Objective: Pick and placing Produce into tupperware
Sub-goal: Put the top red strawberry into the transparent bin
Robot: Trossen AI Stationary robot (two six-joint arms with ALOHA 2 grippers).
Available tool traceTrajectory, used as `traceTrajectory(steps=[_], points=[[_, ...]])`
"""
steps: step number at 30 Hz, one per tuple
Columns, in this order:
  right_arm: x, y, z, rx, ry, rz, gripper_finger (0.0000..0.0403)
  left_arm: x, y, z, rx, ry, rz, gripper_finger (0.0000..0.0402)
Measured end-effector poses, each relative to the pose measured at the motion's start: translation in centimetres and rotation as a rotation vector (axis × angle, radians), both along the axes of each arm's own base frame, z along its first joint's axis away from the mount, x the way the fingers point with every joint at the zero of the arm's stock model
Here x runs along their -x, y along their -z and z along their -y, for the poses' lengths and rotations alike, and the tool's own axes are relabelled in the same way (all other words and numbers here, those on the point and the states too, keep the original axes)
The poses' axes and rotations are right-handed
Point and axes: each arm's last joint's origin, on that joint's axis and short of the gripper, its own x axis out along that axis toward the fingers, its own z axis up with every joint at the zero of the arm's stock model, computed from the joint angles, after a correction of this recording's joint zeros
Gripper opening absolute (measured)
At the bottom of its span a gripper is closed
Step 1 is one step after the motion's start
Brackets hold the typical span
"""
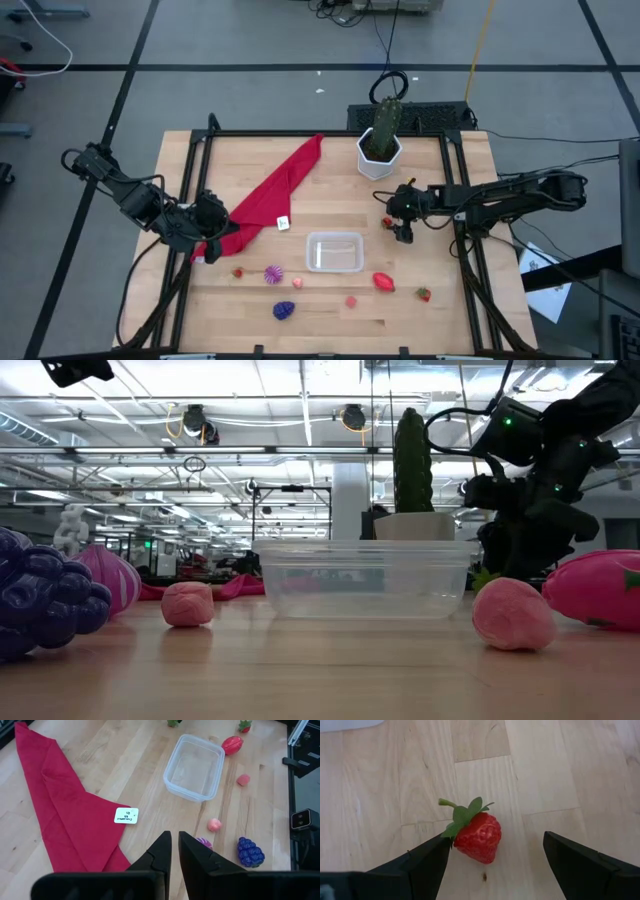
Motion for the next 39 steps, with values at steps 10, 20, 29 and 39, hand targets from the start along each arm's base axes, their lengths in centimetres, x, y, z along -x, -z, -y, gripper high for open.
traceTrajectory(steps=[10, 20, 29, 39], points=[[0.0, 0.0, 0.0, 0.004, -0.006, 0.000, 0.0315, 0.0, 0.0, 0.0, 0.001, 0.000, 0.000, 0.0037], [0.0, 0.0, 0.0, 0.004, -0.007, 0.000, 0.0287, 0.0, 0.0, 0.0, 0.001, -0.001, 0.000, 0.0037], [0.2, 0.2, 0.0, -0.013, 0.018, -0.005, 0.0245, 0.0, 0.0, 0.0, 0.001, 0.000, 0.000, 0.0037], [0.9, 1.2, -0.1, -0.035, 0.062, -0.002, 0.0221, 0.0, 0.0, 0.0, -0.002, 0.003, -0.001, 0.0037]])
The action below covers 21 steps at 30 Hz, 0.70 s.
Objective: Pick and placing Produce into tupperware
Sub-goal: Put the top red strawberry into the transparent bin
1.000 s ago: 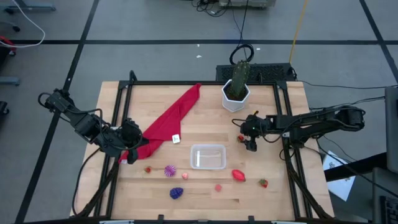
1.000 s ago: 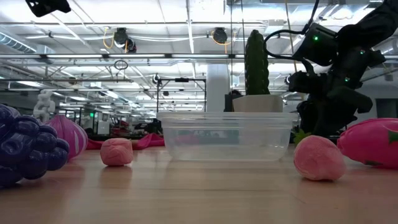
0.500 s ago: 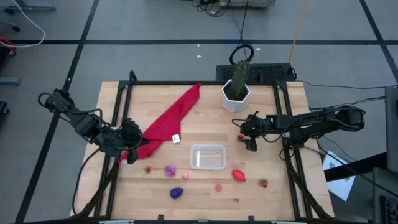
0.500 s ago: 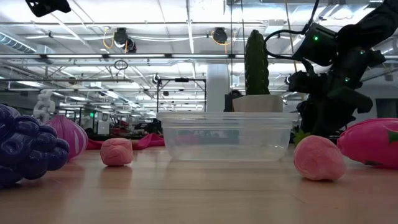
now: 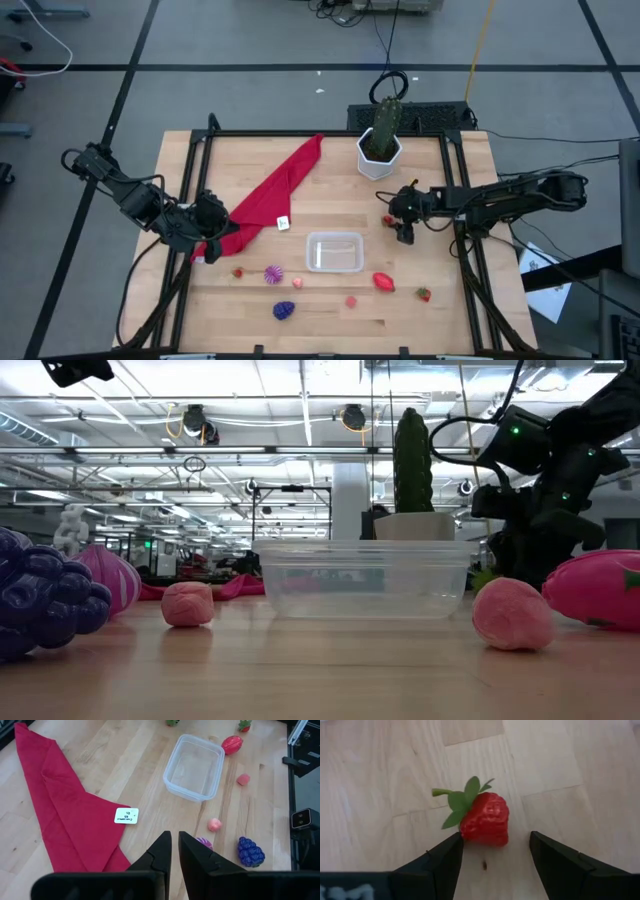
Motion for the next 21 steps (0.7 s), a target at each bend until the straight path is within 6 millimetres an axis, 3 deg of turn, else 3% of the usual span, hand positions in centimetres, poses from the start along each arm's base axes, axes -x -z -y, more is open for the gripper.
traceTrajectory(steps=[21], points=[[-0.49, -0.28, 0.06, 0.029, -0.039, 0.060, 0.0210, 0.00, 0.00, 0.00, 0.003, -0.003, 0.000, 0.0037]])
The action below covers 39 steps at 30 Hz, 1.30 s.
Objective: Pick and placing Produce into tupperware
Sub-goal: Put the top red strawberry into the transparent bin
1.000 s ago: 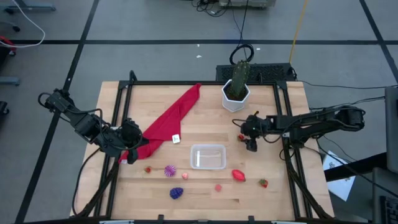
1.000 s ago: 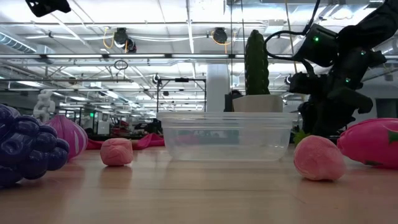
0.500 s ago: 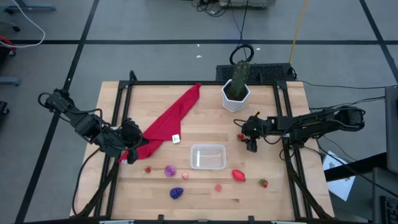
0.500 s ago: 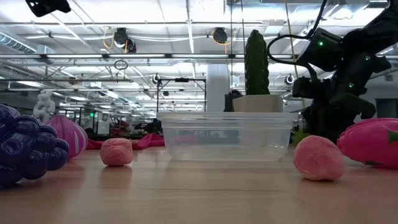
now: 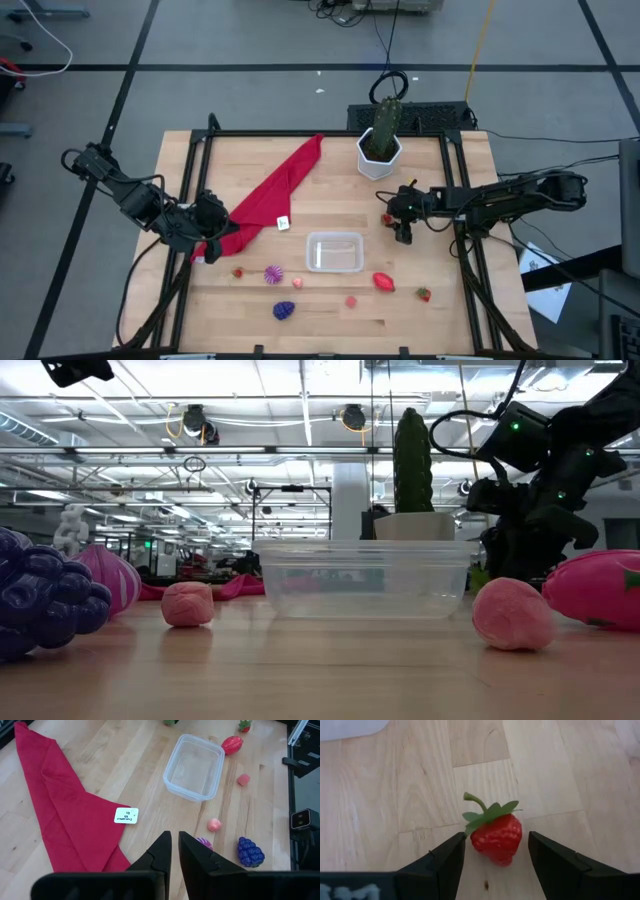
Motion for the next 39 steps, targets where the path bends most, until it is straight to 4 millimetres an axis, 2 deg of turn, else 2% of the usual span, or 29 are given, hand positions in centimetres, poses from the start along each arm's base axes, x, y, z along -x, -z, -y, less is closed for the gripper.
traceTrajectory(steps=[22, 33, 39], points=[[0.00, 0.00, 0.00, -0.016, 0.025, 0.002, 0.0209, 0.00, 0.00, 0.00, 0.001, 0.000, 0.000, 0.0037], [-0.03, -0.02, 0.01, -0.019, 0.029, 0.006, 0.0144, 0.00, 0.00, 0.01, 0.001, 0.000, 0.000, 0.0037], [-0.12, -0.08, -0.01, -0.029, 0.042, 0.018, 0.0143, 0.00, 0.00, 0.00, 0.001, -0.001, 0.000, 0.0037]])
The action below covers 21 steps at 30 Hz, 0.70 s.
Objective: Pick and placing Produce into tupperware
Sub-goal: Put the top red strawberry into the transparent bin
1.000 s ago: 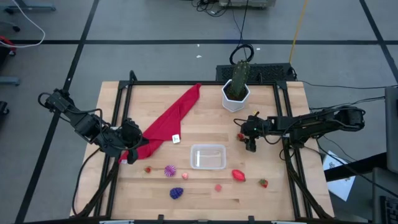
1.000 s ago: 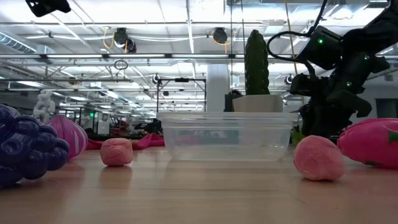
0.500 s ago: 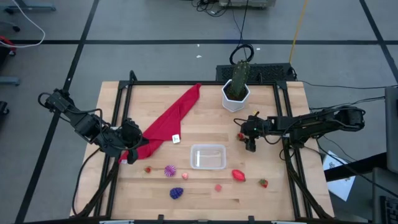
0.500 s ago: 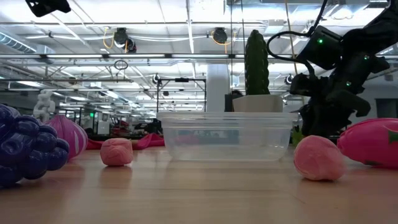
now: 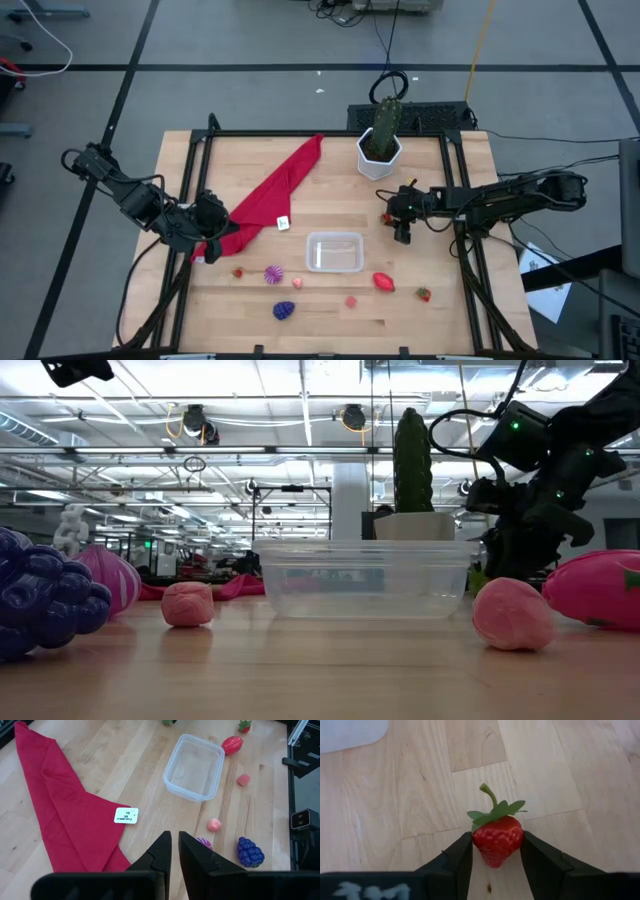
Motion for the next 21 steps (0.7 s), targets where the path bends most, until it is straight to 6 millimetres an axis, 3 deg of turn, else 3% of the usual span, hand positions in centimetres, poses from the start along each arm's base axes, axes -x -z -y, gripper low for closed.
traceTrajectory(steps=[10, 21], points=[[-1.2, -2.2, -0.7, -0.114, -0.074, 0.200, 0.0145, 0.0, 0.0, 0.0, 0.000, 0.000, 0.000, 0.0037], [-3.1, -6.6, -5.4, -0.178, -0.304, 0.437, 0.0148, 0.0, 0.0, 0.0, -0.001, 0.001, 0.000, 0.0037]])
